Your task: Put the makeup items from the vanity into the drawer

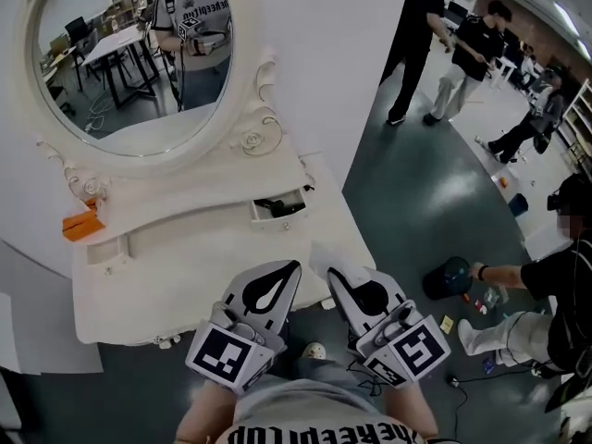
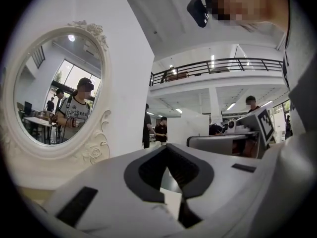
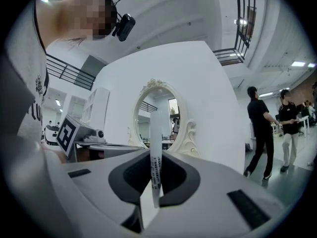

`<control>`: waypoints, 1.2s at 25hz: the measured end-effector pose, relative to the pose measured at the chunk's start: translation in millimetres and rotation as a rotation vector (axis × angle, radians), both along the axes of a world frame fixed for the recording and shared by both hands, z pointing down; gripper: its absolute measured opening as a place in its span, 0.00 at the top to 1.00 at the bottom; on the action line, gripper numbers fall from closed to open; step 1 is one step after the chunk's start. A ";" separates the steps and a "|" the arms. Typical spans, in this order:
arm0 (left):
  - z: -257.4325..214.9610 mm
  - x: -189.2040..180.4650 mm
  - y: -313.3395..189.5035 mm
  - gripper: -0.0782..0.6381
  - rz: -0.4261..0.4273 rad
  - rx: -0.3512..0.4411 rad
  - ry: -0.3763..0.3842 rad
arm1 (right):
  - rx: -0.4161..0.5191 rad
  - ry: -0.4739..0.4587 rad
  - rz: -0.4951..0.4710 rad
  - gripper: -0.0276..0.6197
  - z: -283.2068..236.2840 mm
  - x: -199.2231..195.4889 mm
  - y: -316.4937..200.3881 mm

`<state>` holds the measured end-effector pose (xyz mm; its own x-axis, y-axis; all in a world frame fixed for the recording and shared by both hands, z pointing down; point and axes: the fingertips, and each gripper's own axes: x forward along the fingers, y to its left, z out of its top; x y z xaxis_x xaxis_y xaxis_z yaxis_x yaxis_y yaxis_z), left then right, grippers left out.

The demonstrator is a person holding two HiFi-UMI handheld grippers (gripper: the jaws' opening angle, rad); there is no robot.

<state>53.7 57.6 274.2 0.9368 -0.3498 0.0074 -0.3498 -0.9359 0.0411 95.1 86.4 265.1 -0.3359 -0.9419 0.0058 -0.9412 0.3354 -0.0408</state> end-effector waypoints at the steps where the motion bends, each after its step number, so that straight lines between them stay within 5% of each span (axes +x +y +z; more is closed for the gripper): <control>1: 1.0 3.8 -1.8 0.86 -0.008 -0.001 -0.001 | 0.000 -0.001 -0.008 0.91 0.7 4.0 -1.9; 17: 7.3 50.9 -3.1 0.86 -0.141 -0.037 -0.040 | 0.001 -0.017 -0.142 0.91 6.7 56.0 -12.2; 30: 15.3 54.9 -1.8 0.86 -0.180 -0.060 -0.059 | -0.005 -0.028 -0.187 0.91 15.2 59.9 -17.1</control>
